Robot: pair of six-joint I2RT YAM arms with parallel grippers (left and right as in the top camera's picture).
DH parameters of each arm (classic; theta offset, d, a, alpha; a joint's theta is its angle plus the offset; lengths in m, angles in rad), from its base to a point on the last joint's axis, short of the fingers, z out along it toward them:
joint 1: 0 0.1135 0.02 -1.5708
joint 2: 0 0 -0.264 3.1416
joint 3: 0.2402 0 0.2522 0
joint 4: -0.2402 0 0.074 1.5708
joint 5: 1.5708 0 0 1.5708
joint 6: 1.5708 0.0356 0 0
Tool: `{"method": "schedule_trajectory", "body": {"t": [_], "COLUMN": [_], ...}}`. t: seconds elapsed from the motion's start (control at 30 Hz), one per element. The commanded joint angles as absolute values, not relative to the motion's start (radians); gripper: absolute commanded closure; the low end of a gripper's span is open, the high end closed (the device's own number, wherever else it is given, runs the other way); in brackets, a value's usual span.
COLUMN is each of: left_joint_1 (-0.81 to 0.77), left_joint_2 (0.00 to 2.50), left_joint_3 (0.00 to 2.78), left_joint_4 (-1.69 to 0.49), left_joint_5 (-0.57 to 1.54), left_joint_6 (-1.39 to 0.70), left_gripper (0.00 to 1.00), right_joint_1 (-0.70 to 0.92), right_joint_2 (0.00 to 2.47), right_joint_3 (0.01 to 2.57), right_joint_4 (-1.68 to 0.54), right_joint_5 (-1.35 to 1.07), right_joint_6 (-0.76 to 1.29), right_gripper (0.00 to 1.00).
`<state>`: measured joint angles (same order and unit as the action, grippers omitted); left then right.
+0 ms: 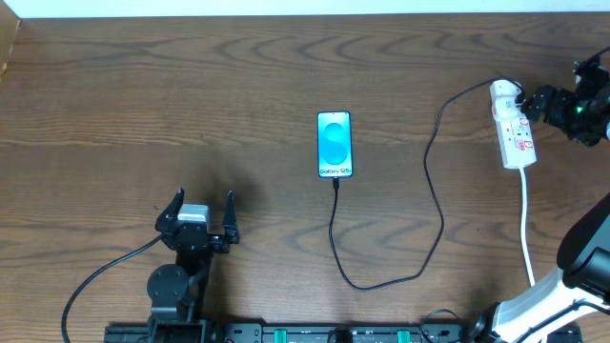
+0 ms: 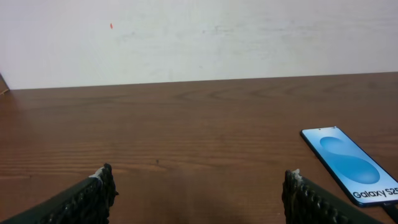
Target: Plug charger to phone and switch on socket
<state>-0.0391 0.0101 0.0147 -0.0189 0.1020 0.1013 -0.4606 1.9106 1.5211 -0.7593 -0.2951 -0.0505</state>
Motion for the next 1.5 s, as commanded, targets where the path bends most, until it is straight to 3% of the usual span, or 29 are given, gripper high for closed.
{"method": "schedule_trajectory", "body": {"t": [0.0, 0.93, 1.47], "left_joint_1": [-0.034, -0.034, -0.034], "left_joint_2": [0.004, 0.004, 0.004], "left_joint_3": [0.004, 0.004, 0.004], "left_joint_4": [-0.063, -0.063, -0.063], "left_joint_5": [0.116, 0.116, 0.116], "left_joint_6": [0.093, 0.092, 0.092], "left_gripper": [0.13, 0.13, 0.13], "right_joint_1": [-0.464, -0.456, -0.301], "right_joint_2": [1.902, 1.901, 1.694], "right_joint_3": [1.531, 1.531, 1.531], "right_joint_4": [-0.76, -0.728, -0.528], "right_joint_5": [-0.297, -0.299, -0.334], "right_joint_6": [-0.038, -0.045, -0.046], "right_gripper": [0.01, 0.01, 0.01]}}
